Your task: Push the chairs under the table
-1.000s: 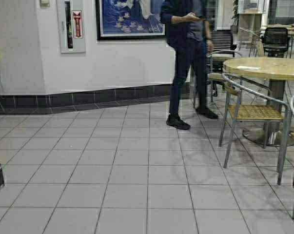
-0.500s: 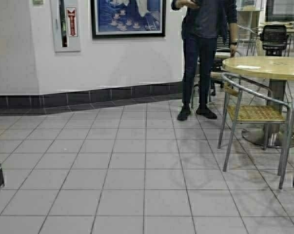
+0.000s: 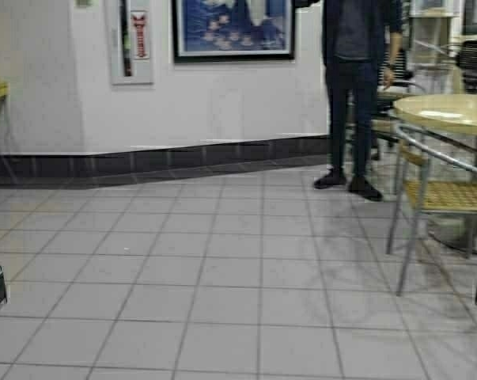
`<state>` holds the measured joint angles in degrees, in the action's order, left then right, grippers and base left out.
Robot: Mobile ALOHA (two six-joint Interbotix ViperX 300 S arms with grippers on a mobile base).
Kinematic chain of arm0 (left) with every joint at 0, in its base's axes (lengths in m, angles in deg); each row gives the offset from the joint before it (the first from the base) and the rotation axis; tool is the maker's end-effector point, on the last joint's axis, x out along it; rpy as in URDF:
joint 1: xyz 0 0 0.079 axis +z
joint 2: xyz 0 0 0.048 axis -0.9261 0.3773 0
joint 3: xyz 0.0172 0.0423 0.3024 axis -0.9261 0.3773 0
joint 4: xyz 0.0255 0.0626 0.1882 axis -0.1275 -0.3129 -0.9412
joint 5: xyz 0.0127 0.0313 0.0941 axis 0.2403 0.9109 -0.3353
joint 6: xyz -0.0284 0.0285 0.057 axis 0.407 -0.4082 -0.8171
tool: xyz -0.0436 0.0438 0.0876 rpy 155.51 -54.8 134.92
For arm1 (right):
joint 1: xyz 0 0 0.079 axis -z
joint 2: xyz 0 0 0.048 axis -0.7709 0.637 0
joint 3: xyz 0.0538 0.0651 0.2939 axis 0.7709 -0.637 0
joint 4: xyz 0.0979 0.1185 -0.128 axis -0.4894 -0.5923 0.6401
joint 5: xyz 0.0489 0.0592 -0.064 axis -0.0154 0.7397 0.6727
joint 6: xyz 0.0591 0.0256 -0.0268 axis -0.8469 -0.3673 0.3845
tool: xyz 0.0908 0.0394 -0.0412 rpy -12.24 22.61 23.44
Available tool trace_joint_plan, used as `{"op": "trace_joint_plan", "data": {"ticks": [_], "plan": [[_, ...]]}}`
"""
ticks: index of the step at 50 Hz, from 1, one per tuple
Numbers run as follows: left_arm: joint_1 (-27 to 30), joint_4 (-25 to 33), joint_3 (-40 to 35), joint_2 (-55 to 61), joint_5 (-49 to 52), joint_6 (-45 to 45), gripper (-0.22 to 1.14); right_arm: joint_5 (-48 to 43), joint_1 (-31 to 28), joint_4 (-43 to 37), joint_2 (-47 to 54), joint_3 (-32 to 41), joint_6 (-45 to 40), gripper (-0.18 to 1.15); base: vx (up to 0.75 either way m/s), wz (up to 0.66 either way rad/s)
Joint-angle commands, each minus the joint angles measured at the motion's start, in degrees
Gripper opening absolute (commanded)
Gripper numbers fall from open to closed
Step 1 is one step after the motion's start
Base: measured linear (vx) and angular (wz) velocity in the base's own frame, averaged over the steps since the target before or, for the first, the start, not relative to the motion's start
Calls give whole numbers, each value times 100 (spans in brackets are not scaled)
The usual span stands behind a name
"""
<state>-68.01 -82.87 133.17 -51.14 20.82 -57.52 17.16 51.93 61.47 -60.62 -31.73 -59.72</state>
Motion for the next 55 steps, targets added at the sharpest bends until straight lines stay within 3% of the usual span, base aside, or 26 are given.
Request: {"op": "trace_joint_plan", "data": {"ticks": [1,55], "plan": [[-9,-18,-114,-9,-62,9,3,-44,9,-9,44,123,-9,5,31,22],[-9,0,26,-211,-53,105,3,-35,0,9,105,26,-211,5,31,28]]}}
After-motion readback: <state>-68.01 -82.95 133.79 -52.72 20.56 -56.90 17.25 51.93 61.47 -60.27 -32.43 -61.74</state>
